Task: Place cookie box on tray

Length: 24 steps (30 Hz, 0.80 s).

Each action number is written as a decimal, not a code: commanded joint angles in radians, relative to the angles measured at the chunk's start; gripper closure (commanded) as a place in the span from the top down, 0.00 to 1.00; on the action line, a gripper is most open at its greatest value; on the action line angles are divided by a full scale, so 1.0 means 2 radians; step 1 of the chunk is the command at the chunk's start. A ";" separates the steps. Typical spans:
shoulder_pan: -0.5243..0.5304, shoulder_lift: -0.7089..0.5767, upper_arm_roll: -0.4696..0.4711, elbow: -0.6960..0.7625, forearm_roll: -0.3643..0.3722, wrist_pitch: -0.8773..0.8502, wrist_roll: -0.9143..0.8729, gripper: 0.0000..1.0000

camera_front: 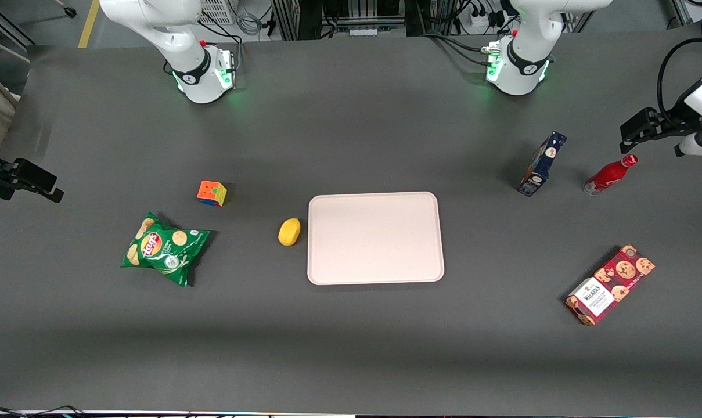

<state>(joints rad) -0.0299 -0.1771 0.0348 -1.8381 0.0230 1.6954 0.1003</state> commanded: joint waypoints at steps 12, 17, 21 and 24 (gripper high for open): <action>-0.004 0.009 0.002 0.014 -0.003 -0.011 0.005 1.00; -0.004 0.010 0.002 0.014 -0.003 -0.012 0.006 1.00; -0.004 0.012 0.003 0.021 -0.003 -0.012 0.007 1.00; -0.004 0.012 0.003 0.042 -0.002 -0.023 0.007 1.00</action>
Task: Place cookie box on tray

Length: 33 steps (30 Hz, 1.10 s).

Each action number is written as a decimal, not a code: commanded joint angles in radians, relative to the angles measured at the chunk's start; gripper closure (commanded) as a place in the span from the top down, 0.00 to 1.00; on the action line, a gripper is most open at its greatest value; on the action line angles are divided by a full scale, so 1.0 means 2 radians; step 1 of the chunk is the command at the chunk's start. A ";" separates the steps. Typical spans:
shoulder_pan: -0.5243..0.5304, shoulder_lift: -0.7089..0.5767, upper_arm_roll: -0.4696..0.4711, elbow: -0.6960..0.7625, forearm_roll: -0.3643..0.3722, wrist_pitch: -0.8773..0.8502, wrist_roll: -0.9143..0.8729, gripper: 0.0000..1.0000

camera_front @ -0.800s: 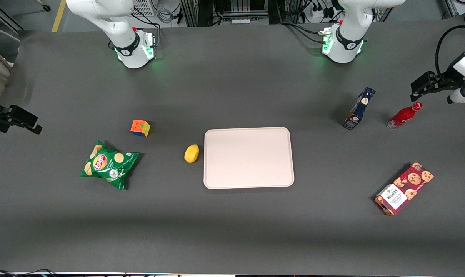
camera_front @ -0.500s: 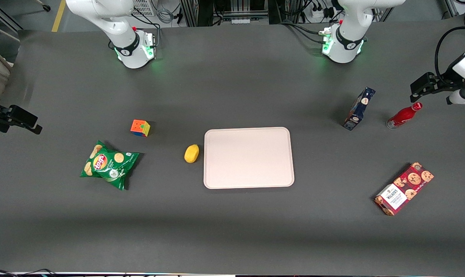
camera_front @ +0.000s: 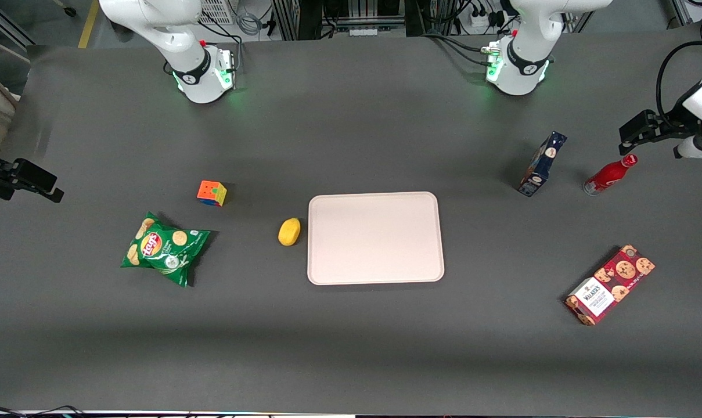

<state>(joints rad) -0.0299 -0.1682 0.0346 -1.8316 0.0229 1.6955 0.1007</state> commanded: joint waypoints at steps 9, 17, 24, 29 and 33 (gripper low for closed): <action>-0.005 0.024 0.002 0.147 0.000 -0.166 0.050 1.00; -0.004 0.017 -0.004 0.141 0.012 -0.246 0.148 1.00; -0.004 -0.009 -0.004 0.043 0.022 -0.230 0.213 1.00; -0.004 -0.044 -0.005 -0.062 0.022 -0.161 0.216 1.00; -0.005 -0.065 -0.005 -0.148 0.022 -0.082 0.217 1.00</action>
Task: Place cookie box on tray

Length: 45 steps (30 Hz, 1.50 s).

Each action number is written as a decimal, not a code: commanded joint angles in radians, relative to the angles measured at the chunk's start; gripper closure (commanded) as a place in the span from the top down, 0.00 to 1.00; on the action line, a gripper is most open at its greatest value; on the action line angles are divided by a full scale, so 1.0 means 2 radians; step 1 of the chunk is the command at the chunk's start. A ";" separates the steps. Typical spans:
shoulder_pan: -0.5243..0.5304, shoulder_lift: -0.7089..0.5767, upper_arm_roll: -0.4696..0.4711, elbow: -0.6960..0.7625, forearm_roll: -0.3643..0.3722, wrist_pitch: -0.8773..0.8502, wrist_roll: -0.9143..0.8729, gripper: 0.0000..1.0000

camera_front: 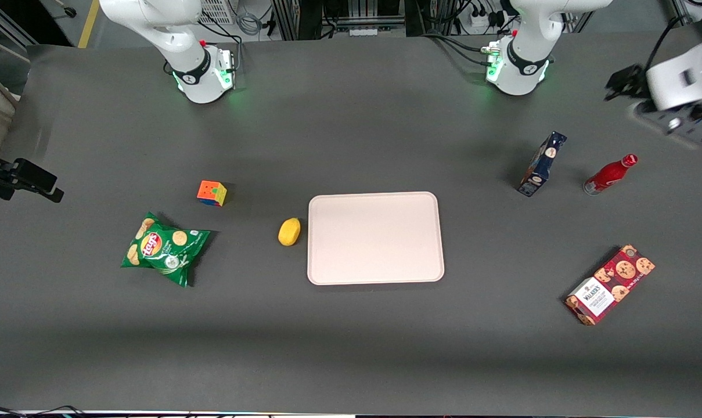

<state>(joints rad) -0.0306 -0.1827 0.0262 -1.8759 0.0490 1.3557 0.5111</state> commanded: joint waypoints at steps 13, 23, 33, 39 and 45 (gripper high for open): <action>-0.005 -0.035 0.000 -0.291 0.009 0.344 0.014 1.00; -0.004 -0.014 0.001 -0.371 0.009 0.473 0.015 1.00; -0.004 0.025 0.001 -0.419 0.009 0.581 0.015 1.00; -0.003 0.045 0.001 -0.437 0.009 0.631 0.014 0.81; -0.002 0.044 0.005 -0.435 0.009 0.624 0.005 0.00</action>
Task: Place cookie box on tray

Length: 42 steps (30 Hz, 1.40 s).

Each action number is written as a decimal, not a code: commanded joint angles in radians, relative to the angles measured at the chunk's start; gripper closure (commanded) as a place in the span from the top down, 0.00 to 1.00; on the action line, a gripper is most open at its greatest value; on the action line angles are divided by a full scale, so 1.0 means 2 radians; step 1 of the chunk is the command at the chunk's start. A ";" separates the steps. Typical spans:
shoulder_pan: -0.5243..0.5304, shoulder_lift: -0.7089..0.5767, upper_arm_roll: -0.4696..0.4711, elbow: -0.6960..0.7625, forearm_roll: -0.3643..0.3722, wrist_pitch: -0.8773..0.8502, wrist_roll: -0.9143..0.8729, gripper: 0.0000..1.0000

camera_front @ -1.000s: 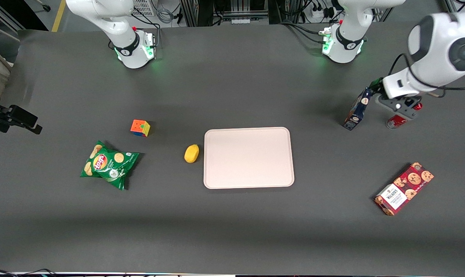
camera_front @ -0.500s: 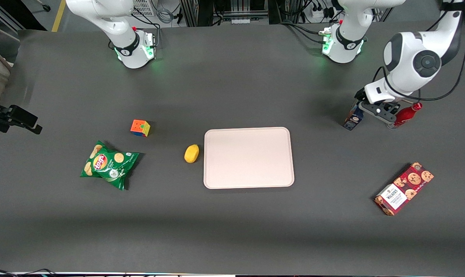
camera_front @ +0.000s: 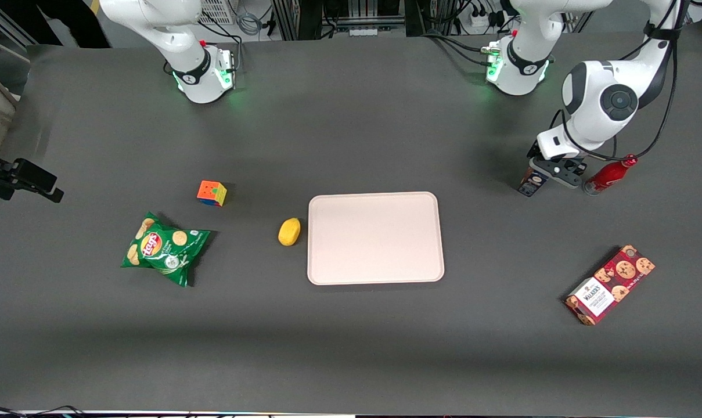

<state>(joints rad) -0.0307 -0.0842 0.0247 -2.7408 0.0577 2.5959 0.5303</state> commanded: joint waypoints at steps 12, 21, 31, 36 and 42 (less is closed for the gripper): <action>-0.002 -0.022 0.005 0.035 0.004 -0.058 -0.022 0.00; -0.004 -0.042 -0.001 0.223 -0.003 -0.317 -0.060 0.00; -0.005 -0.002 -0.058 0.476 -0.016 -0.533 -0.196 0.00; -0.005 0.040 -0.101 0.572 -0.040 -0.581 -0.296 0.00; -0.005 0.105 -0.158 0.628 -0.074 -0.572 -0.418 0.00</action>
<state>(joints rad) -0.0369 -0.0428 -0.2151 -1.6358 -0.0514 1.4821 -0.1146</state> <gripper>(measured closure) 0.811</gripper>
